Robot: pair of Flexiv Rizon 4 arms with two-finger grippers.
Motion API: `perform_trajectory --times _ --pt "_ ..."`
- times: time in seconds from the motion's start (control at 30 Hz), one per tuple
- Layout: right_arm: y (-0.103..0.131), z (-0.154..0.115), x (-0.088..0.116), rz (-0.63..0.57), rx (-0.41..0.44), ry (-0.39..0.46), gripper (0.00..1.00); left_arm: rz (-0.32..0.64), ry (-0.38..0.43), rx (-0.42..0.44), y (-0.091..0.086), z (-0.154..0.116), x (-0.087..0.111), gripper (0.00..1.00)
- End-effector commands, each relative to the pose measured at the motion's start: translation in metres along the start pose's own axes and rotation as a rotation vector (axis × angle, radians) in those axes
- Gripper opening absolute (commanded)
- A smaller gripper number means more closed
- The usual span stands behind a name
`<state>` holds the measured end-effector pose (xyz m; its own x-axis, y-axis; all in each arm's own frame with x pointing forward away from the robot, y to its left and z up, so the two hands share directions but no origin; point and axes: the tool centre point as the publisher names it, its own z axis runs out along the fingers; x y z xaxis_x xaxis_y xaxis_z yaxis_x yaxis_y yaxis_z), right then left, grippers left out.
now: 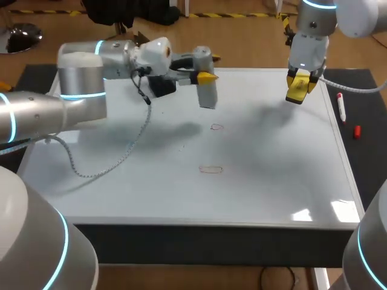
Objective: Pick up the inspection probe, press it on each red-marked spot on the whiteboard one by one, put down the probe, pick up the eraser, and wipe off all the red marks.
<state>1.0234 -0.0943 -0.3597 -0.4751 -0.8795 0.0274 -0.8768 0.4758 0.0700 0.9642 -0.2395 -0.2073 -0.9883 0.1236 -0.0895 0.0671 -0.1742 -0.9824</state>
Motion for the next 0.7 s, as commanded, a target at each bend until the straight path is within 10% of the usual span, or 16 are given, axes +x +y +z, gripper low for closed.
perform_trajectory --times 0.03,0.7 --pt "-0.001 -0.001 0.0 -0.002 0.0 0.004 0.0 0.022 -0.085 -0.039 -0.029 -0.035 0.008 0.0" --pt "-0.001 -0.001 0.0 -0.002 0.0 0.004 0.0 0.071 -0.333 -0.146 -0.053 -0.164 0.001 0.0"
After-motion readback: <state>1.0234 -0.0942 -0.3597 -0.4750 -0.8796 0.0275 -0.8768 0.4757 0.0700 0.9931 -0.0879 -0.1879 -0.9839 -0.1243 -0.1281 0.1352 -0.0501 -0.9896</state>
